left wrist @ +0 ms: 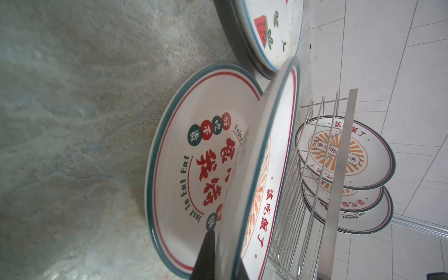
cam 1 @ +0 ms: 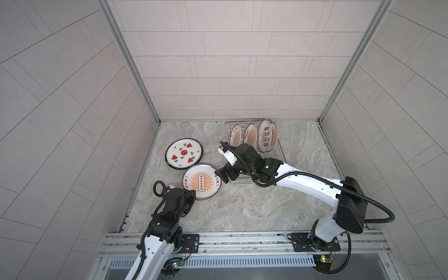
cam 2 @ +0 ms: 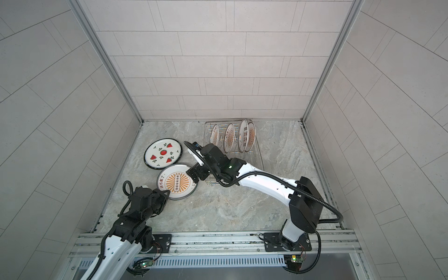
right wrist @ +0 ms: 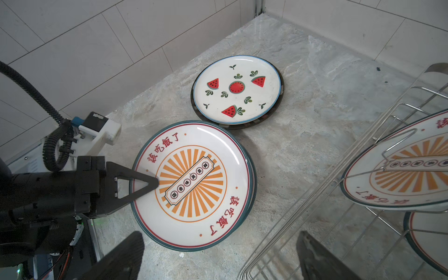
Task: Unload the plates from the dish rack
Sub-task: 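Open the right gripper and draw it back while left lowers the plate, then lay the sunburst plate flat on the printed plate with left while right hovers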
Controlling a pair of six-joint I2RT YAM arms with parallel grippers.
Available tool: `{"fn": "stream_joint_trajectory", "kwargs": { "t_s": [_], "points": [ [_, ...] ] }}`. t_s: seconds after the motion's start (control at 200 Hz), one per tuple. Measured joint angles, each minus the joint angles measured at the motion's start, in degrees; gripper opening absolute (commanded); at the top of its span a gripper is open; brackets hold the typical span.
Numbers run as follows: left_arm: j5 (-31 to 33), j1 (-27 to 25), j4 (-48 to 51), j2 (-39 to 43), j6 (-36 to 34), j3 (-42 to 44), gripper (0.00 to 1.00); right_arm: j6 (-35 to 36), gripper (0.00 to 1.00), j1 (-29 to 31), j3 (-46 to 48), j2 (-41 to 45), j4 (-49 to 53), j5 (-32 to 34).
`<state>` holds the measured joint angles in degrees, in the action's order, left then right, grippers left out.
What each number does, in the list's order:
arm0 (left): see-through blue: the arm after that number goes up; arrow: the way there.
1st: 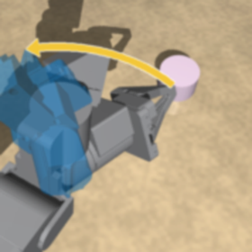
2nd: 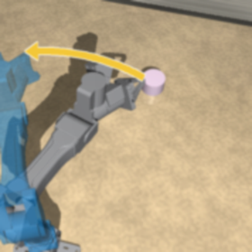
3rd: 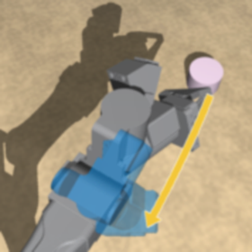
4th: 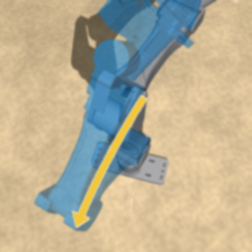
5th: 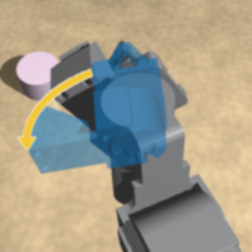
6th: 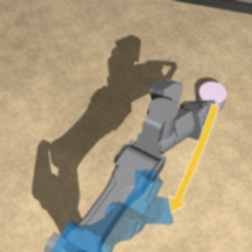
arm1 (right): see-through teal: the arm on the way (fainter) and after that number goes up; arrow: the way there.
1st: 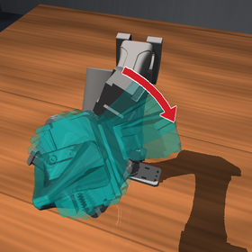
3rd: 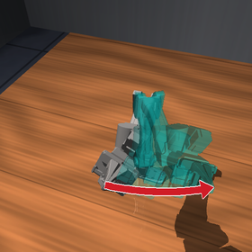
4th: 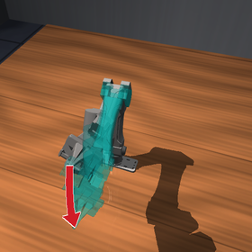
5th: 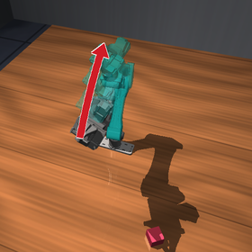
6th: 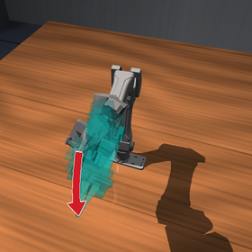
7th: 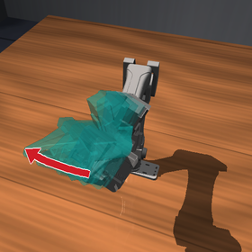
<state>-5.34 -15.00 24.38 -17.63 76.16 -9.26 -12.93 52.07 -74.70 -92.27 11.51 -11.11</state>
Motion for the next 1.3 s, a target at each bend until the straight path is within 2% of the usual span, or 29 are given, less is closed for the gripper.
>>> {"fn": "stream_joint_trajectory", "kwargs": {
  "t_s": [0.38,0.605,0.806,0.981,1.231,1.301],
  "points": [
    [-0.2,0.0,1.7,-2.6,0.7,0.0,0.0,-0.6,0.99,0.0,-2.3,-3.2,1.8,0.9],
    [-0.4,0.0,0.9,-4.6,1.4,0.0,0.0,-0.2,0.99,1.1,-4.8,-6.5,2.1,-0.9],
    [-1.0,0.0,-0.1,-5.6,1.9,0.0,0.06,0.1,0.99,1.9,-5.9,-7.8,2.3,-1.5],
    [-0.9,0.0,-0.3,-5.7,2.2,0.0,0.25,0.3,0.99,1.9,-5.8,-7.8,2.5,-1.5],
    [0.8,0.0,0.6,-5.0,2.3,0.0,0.43,0.5,0.99,1.9,-4.6,-7.8,2.4,-1.0],
    [2.2,0.0,1.2,-4.4,2.2,0.0,0.45,0.5,0.99,1.9,-4.3,-7.8,2.3,-0.7]
  ]
}}
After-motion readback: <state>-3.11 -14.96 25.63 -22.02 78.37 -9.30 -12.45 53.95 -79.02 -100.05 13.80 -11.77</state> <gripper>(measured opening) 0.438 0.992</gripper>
